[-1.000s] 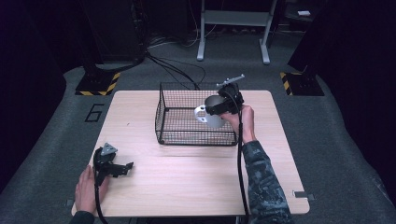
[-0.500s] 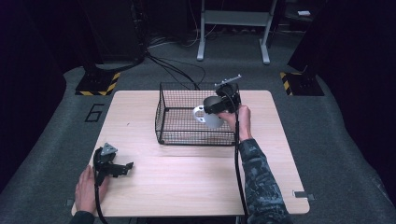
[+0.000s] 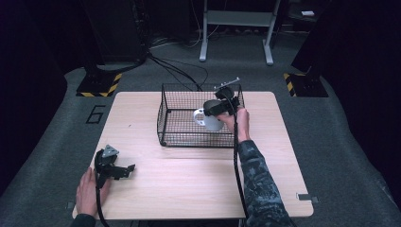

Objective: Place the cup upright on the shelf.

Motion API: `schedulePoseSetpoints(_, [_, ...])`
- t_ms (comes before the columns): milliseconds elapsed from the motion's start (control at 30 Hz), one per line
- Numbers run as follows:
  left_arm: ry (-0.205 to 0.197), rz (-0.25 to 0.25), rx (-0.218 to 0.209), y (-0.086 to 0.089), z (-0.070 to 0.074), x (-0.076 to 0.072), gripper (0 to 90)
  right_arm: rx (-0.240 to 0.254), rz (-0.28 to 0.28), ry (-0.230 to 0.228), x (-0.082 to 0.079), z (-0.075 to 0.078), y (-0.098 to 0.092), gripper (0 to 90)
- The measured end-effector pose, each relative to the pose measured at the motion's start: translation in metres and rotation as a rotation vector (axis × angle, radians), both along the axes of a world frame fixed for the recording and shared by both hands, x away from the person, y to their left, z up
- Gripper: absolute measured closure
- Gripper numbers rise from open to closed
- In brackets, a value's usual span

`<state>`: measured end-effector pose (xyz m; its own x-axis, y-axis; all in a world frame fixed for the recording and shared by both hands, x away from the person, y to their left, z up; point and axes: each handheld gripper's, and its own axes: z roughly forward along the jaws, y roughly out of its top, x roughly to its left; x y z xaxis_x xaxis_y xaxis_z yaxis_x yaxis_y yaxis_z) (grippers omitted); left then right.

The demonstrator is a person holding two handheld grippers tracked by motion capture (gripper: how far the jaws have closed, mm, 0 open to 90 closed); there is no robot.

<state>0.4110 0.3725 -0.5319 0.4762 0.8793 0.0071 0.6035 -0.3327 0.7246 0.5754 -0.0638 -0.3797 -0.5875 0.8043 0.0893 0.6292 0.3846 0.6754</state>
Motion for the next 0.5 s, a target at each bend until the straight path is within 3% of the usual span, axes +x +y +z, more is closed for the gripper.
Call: schedulePoseSetpoints(500, [-0.002,0.0,0.001,0.0,0.0,0.0,0.0,-0.007,0.003,0.058,0.008,-0.016,0.014,5.8])
